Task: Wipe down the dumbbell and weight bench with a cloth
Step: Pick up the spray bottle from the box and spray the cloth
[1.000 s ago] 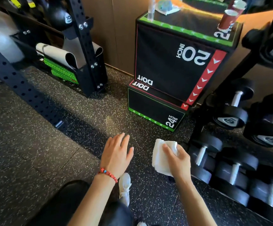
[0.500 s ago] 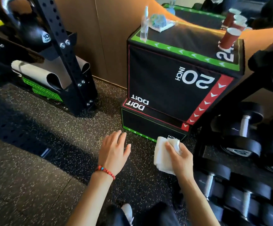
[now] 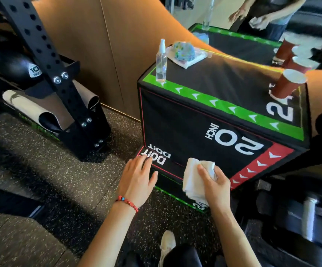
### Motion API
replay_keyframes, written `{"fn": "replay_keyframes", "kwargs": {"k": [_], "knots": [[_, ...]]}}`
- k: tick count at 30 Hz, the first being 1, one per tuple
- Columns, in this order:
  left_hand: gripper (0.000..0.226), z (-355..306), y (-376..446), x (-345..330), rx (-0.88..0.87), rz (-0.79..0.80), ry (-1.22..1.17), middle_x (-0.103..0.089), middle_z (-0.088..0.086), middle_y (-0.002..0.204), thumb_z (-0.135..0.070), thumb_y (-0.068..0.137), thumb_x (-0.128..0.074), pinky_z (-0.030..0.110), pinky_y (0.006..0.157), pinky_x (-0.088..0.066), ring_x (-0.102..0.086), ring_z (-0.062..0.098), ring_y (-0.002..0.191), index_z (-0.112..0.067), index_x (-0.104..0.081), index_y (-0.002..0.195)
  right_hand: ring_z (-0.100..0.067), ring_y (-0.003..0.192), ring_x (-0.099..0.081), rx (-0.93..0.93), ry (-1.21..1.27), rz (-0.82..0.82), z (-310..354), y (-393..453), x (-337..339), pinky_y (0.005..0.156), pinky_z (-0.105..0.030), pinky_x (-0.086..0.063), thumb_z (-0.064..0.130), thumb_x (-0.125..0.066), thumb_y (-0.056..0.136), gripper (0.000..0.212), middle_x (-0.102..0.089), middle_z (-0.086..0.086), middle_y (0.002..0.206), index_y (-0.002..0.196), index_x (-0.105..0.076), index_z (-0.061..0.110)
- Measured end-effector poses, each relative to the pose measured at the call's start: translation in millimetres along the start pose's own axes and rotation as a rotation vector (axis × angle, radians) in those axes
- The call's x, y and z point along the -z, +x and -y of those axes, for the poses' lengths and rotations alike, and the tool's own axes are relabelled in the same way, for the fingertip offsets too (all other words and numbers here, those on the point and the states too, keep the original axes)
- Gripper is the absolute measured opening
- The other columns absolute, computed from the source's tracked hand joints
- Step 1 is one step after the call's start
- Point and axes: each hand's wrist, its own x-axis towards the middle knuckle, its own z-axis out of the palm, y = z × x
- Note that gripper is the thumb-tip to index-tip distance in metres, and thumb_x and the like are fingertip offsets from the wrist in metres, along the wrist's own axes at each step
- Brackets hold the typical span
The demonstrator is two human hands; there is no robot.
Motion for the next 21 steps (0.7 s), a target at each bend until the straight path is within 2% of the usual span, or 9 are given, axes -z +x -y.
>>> {"fn": "replay_keyframes", "kwargs": {"k": [2,5,8,9,12,17,19,21], "knots": [[0.040,-0.2,29.5,-1.7,0.018,-0.020,0.003,-0.065,0.019,0.109,-0.021,0.076,-0.073,0.049,0.084,-0.051,-0.062,0.034,0.099,0.000,-0.063,0.108,-0.012,0.055,-0.037,-0.001,0.008,0.014,13.6,30.1,-4.5,0.055,-0.032,-0.033,0.032,-0.065,0.082,0.042,-0.037,0.005,0.055,0.054,-0.035,0.021],[0.039,3.0,65.6,-6.7,0.058,-0.043,-0.004,-0.064,0.020,0.111,-0.020,0.077,-0.072,0.049,0.086,-0.050,-0.062,0.035,0.100,0.001,-0.063,0.109,-0.011,0.055,-0.037,-0.005,0.032,0.021,28.2,69.9,-13.6,0.057,-0.032,-0.033,0.032,-0.065,0.082,0.039,-0.039,0.009,0.054,0.054,-0.041,0.019],[0.040,8.2,99.9,-6.9,0.076,-0.065,-0.046,-0.064,0.021,0.112,-0.017,0.078,-0.072,0.050,0.088,-0.047,-0.061,0.037,0.102,0.002,-0.062,0.111,-0.017,0.065,-0.047,-0.012,0.041,0.024,42.3,101.1,-25.6,0.066,-0.036,-0.042,0.035,-0.065,0.082,0.036,-0.050,-0.002,0.068,0.074,-0.053,0.002],[0.040,10.6,113.0,-6.5,0.078,-0.072,-0.058,-0.063,0.021,0.113,-0.017,0.079,-0.072,0.049,0.089,-0.047,-0.061,0.037,0.102,0.003,-0.062,0.112,-0.017,0.067,-0.049,-0.018,0.040,0.022,46.6,111.2,-30.3,0.068,-0.037,-0.044,0.036,-0.065,0.082,0.035,-0.053,-0.003,0.070,0.075,-0.054,0.003],[0.039,22.3,155.0,-5.0,0.065,-0.106,-0.089,-0.062,0.022,0.116,-0.016,0.081,-0.069,0.047,0.091,-0.046,-0.059,0.037,0.105,0.004,-0.061,0.114,-0.011,0.059,-0.047,-0.003,0.049,-0.009,61.8,139.1,-45.0,0.060,-0.033,-0.040,0.033,-0.065,0.082,0.030,-0.051,0.011,0.060,0.063,-0.052,0.015],[0.040,47.7,232.0,4.1,0.032,-0.155,-0.173,-0.059,0.023,0.120,-0.014,0.085,-0.065,0.045,0.095,-0.042,-0.056,0.038,0.110,0.006,-0.058,0.119,-0.014,0.062,-0.040,0.032,0.081,-0.089,88.6,181.8,-74.6,0.056,-0.029,-0.034,0.030,-0.065,0.082,0.038,-0.044,-0.001,0.066,0.070,-0.046,0.000],[0.040,57.1,260.7,8.9,0.012,-0.183,-0.213,-0.059,0.022,0.120,-0.015,0.086,-0.063,0.043,0.095,-0.042,-0.055,0.037,0.111,0.006,-0.056,0.120,-0.013,0.061,-0.041,0.025,0.097,-0.111,99.1,196.8,-87.3,0.057,-0.028,-0.035,0.033,-0.065,0.080,0.039,-0.044,-0.001,0.066,0.068,-0.045,0.002],[0.040,62.7,286.3,12.6,-0.006,-0.225,-0.268,-0.059,0.021,0.120,-0.016,0.087,-0.059,0.040,0.096,-0.040,-0.055,0.035,0.112,0.005,-0.055,0.121,-0.006,0.054,-0.041,0.024,0.117,-0.135,107.4,210.5,-99.2,0.051,-0.020,-0.036,0.032,-0.065,0.080,0.032,-0.046,0.008,0.058,0.060,-0.048,0.013]]}}
